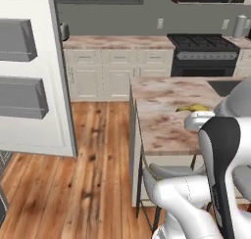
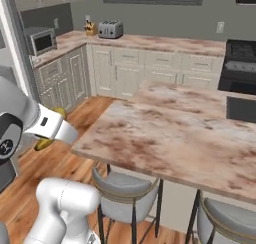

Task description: Pick the tangerine and banana from the fridge and place them inside the tupperware on the counter.

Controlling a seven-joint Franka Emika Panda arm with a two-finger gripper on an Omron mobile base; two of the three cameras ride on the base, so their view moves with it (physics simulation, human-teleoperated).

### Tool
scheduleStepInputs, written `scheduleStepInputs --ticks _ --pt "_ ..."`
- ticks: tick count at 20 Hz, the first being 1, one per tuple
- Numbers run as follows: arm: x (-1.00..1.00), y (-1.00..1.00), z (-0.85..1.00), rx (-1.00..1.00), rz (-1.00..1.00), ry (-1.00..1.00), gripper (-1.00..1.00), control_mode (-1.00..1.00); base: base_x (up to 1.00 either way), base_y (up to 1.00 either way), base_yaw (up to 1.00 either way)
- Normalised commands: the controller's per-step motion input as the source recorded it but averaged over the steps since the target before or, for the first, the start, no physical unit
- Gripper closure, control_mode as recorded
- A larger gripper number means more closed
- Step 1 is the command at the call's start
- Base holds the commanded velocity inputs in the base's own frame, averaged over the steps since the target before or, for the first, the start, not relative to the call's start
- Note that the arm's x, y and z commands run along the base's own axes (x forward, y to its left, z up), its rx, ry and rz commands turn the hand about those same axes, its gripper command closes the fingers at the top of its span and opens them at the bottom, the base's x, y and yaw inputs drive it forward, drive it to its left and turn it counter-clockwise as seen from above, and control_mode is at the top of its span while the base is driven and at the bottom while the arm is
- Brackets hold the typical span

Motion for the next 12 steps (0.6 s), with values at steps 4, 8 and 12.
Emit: scheduleStepInputs --ticks 4,8,12 --pt "0.00 0.00 0.00 0.00 0.00 0.00 1.00 1.00 -0.71 -0.67 -0.25" --pt "0.00 0.00 0.00 0.00 0.00 0.00 1.00 1.00 -0.74 -0.63 -0.37" --pt "0.00 0.00 0.00 0.00 0.00 0.00 1.00 1.00 -0.71 -0.66 -0.35"
